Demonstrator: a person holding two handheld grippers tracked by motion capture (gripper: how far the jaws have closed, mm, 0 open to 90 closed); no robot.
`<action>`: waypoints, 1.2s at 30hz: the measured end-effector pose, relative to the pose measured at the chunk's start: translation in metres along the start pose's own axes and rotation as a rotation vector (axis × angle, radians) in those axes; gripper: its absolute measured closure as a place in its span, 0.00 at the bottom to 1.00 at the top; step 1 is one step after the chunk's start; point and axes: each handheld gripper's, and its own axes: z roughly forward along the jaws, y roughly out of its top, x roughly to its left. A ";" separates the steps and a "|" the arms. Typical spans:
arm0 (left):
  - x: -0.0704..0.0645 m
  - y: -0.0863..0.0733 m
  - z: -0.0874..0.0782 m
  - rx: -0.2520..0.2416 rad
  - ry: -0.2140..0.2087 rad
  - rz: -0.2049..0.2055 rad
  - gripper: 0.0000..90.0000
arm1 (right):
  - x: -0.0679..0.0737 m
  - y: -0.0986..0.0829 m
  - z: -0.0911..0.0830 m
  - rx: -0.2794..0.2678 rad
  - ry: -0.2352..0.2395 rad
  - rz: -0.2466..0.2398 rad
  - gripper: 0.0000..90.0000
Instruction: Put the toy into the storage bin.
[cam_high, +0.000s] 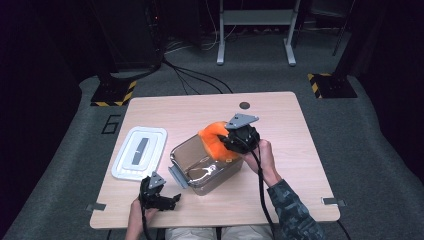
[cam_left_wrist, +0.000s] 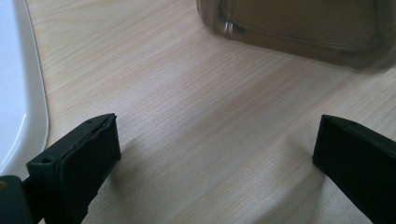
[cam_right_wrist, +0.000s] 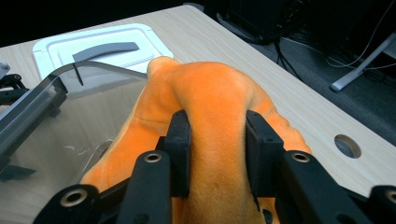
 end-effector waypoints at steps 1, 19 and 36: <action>0.000 0.000 0.000 0.000 0.000 0.000 0.01 | 0.000 -0.001 0.001 0.000 0.003 0.005 0.73; 0.000 0.000 0.000 -0.002 -0.001 -0.006 0.01 | -0.006 -0.013 0.012 0.012 0.041 0.056 0.72; -0.001 0.000 0.000 -0.004 -0.001 -0.010 0.01 | -0.012 -0.029 0.035 0.086 0.073 0.111 0.70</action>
